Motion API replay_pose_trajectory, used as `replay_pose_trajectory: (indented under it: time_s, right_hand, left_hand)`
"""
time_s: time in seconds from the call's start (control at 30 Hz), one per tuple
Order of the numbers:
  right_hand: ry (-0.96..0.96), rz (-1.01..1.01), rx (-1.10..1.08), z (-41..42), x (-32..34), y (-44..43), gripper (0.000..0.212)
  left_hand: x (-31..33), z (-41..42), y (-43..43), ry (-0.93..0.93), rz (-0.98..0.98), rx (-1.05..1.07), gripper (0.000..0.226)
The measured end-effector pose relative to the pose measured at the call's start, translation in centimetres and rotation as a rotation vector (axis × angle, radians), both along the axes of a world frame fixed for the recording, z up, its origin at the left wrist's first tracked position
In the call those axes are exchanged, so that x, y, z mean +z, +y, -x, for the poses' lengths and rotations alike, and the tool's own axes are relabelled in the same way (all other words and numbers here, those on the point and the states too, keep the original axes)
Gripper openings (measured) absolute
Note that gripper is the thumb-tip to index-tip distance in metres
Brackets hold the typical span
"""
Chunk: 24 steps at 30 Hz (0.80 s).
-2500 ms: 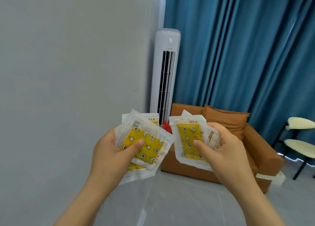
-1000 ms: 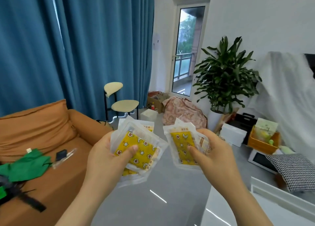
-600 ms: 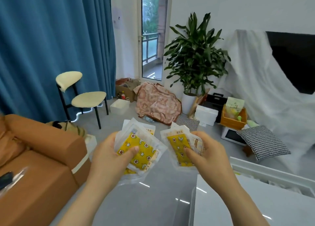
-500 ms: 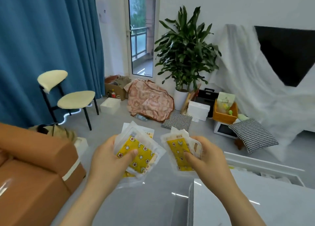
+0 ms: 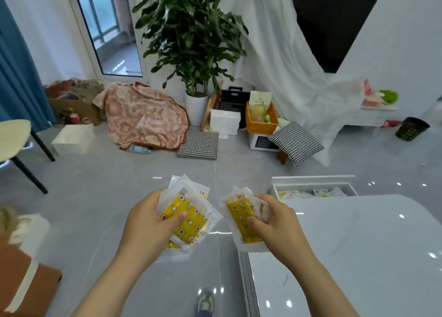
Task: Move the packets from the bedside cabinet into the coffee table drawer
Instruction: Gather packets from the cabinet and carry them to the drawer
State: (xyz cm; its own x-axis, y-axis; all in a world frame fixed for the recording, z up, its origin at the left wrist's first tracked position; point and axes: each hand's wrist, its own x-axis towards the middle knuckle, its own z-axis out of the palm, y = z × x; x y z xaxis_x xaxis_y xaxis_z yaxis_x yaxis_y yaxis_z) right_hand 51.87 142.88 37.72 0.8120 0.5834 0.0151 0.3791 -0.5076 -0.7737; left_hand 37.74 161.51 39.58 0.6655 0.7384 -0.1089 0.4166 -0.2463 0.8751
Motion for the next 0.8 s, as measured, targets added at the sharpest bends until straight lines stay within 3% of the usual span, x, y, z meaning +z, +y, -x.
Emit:
replay_pose_trajectory:
  time_s: [0.33, 0.6, 0.8]
  right_hand:
    - [0.075, 0.043, -0.184, -10.7, -3.4, 4.8, 0.013]
    - [0.147, 0.080, -0.294, -18.0, -4.5, 8.2, 0.012]
    - [0.163, 0.127, -0.407, -23.2, -5.7, 11.3, 0.023]
  left_hand:
    - [-1.8, -14.5, 8.1, 0.138, -0.114, -0.223, 0.020]
    - [-3.3, -24.8, 12.4, 0.187, -0.099, -0.357, 0.021]
    - [-4.8, -32.8, 16.5, 0.194, -0.066, -0.495, 0.024]
